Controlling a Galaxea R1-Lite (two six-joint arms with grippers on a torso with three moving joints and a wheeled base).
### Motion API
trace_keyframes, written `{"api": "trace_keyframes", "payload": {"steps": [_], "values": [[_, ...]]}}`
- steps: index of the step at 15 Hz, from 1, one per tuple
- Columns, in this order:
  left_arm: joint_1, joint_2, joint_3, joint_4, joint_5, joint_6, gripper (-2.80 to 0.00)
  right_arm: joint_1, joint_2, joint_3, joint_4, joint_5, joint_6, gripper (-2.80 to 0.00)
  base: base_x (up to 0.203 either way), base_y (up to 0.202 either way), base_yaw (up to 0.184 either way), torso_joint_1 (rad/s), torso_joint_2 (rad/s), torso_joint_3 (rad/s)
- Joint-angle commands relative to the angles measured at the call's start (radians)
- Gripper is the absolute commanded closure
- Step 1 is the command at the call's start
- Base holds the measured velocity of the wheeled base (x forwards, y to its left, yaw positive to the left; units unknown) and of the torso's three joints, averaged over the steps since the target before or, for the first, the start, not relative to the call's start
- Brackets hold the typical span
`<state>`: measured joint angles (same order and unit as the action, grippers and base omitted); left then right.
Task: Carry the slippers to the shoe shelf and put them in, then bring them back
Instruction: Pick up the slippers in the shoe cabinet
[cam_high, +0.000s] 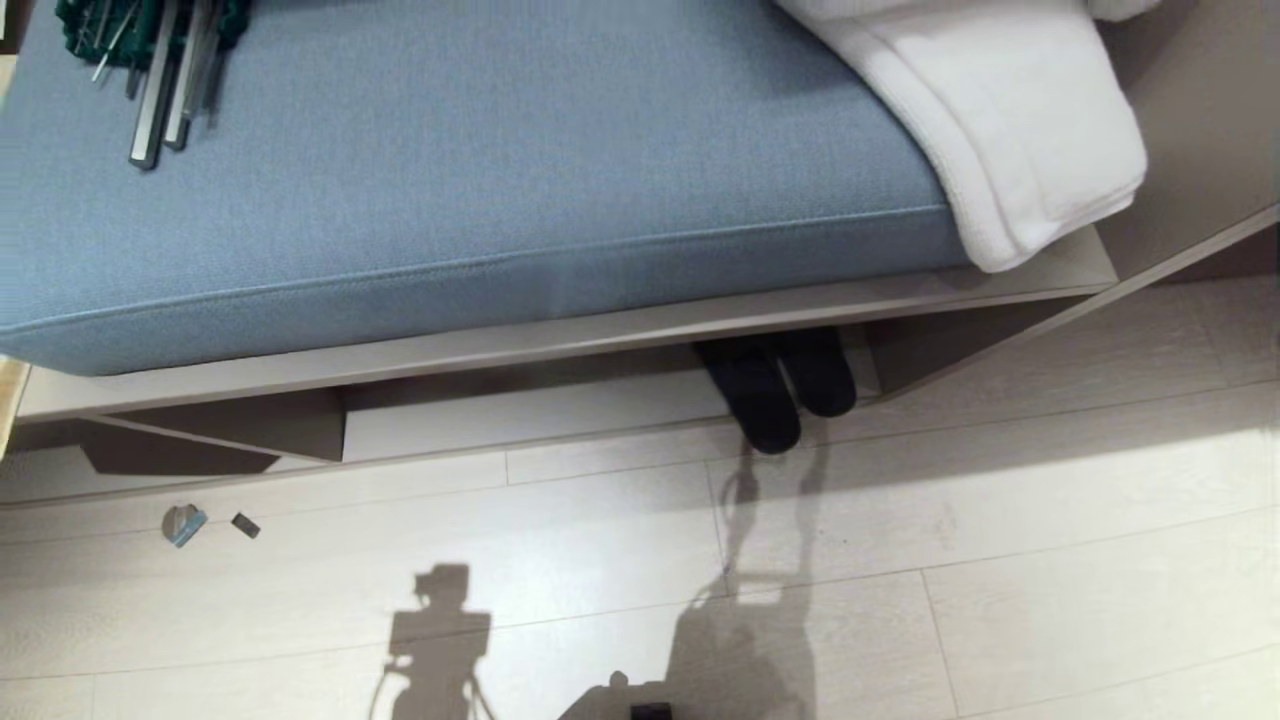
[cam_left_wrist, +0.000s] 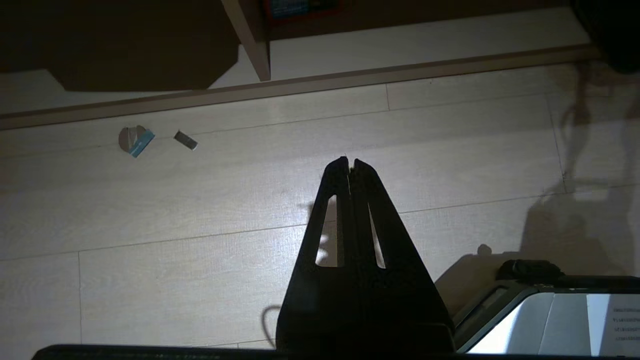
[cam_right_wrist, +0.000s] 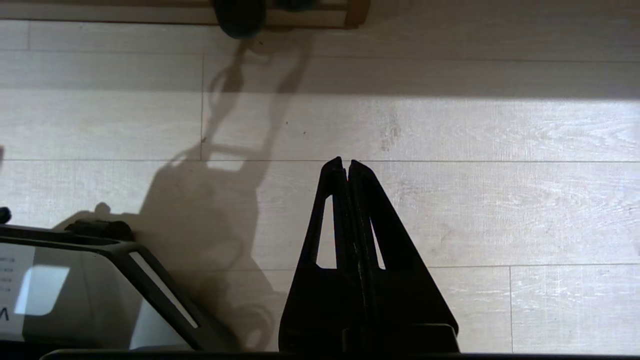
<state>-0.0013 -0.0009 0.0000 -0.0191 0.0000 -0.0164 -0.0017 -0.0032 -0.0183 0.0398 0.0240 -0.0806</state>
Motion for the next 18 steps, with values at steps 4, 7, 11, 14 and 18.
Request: {"api": "trace_keyframes", "payload": {"steps": [4,7,11,14,18], "values": [[0.000,-0.001,0.008,-0.001,0.000,-0.001,0.00,0.000,0.003,0.000,0.000,0.001,-0.002,0.00,0.000,0.000,0.000,0.002,0.00,0.205],[0.000,-0.001,0.008,-0.001,-0.001,-0.002,0.00,0.000,0.003,0.000,0.000,-0.001,-0.004,0.00,0.000,0.000,0.000,0.004,0.00,0.201],[0.000,-0.001,0.008,-0.001,0.000,0.000,0.00,0.000,0.003,0.000,0.000,0.001,-0.005,0.00,0.000,0.000,0.000,0.000,0.00,0.205],[0.000,-0.001,0.008,-0.001,0.000,-0.001,0.00,0.000,0.003,0.000,0.000,0.001,-0.005,0.00,0.000,0.000,0.000,0.007,0.00,0.204],[0.000,-0.001,0.008,-0.001,0.000,-0.001,0.00,0.000,0.003,0.000,0.000,0.001,-0.005,0.00,0.000,0.000,0.000,0.002,0.00,0.204]]}}
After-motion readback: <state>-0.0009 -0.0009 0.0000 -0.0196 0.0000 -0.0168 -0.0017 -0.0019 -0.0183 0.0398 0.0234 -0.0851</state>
